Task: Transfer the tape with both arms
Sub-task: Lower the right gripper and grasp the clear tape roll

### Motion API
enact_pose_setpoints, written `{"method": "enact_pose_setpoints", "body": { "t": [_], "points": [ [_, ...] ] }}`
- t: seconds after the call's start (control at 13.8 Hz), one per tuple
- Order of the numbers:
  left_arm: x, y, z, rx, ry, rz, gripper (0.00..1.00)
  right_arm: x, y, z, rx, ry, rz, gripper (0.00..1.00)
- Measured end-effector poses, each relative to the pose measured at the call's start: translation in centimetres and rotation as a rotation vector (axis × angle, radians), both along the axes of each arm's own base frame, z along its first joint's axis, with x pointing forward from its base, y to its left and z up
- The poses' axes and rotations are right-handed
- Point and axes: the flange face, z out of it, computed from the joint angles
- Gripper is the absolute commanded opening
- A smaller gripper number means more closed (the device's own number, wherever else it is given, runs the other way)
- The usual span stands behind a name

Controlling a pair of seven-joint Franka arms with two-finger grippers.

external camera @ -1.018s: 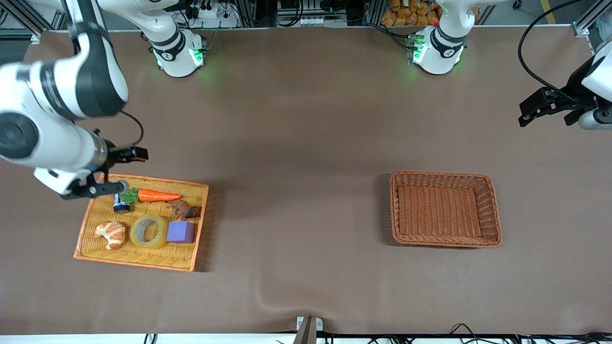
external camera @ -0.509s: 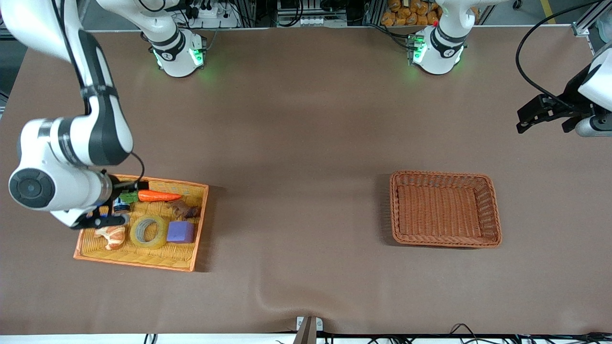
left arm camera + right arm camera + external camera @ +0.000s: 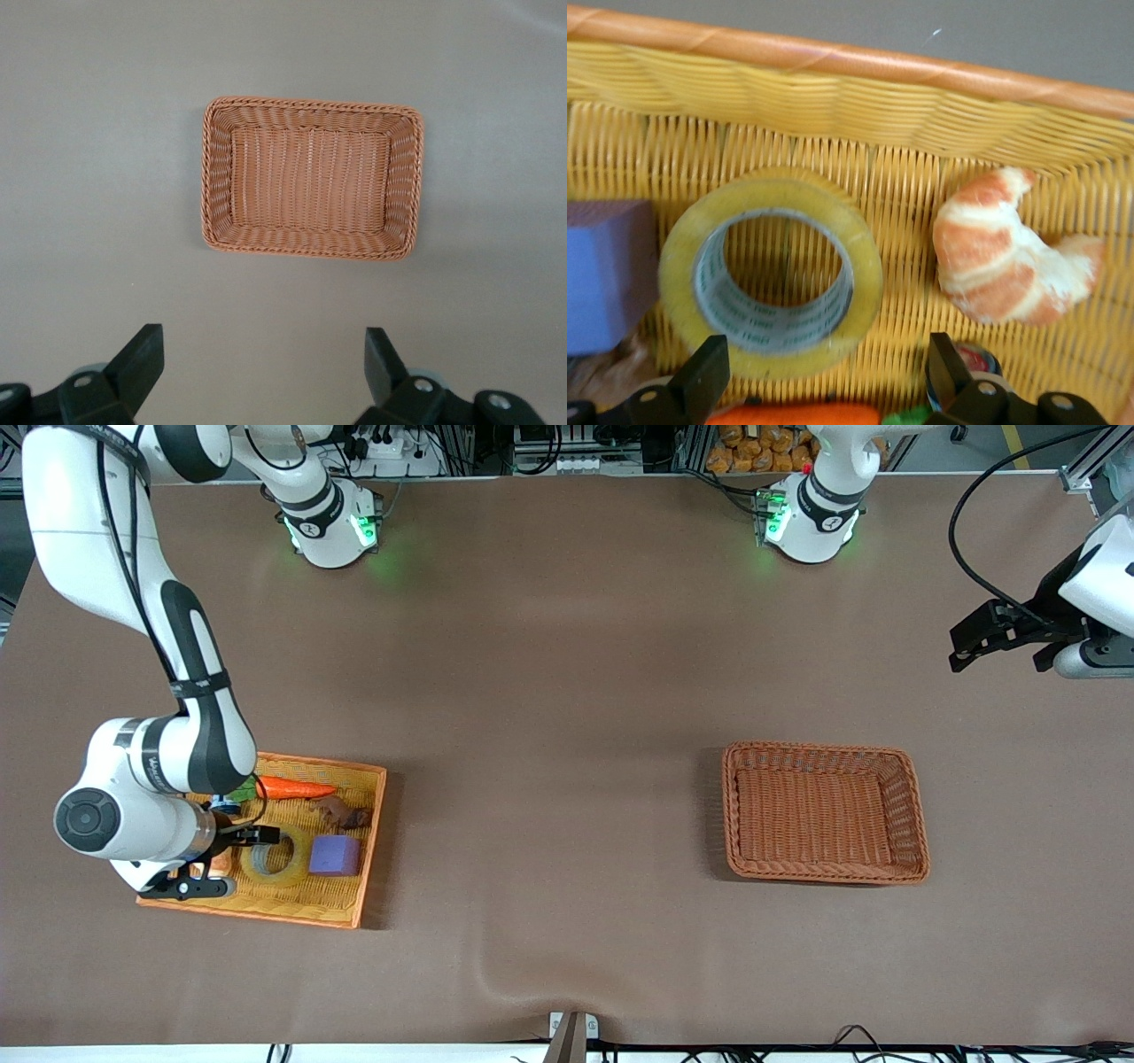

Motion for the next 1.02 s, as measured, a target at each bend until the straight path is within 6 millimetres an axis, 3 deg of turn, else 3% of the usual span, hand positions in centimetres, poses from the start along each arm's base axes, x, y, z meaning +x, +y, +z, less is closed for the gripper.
{"method": "enact_pose_setpoints", "body": {
  "t": [0.51,0.58,0.73,0.8,1.02],
  "points": [
    [0.2,0.0,0.0,-0.002,-0.012,-0.001,1.0,0.6,0.0,-2.2,0.004,-0.03,0.001,1.0],
    [0.2,0.0,0.0,-0.002,-0.015,-0.001,1.0,0.6,-0.1,-2.7,0.004,-0.032,0.0,0.88],
    [0.3,0.0,0.0,-0.002,-0.017,-0.001,1.0,0.8,-0.4,-3.3,0.005,-0.047,-0.002,0.21],
    [0.3,0.0,0.0,-0.002,-0.017,-0.001,1.0,0.8,-0.4,-3.4,0.005,-0.048,-0.001,0.04],
    [0.3,-0.1,0.0,-0.002,-0.017,-0.002,1.0,0.8,-0.5,-3.3,0.004,-0.051,-0.001,0.0]
  ]
}}
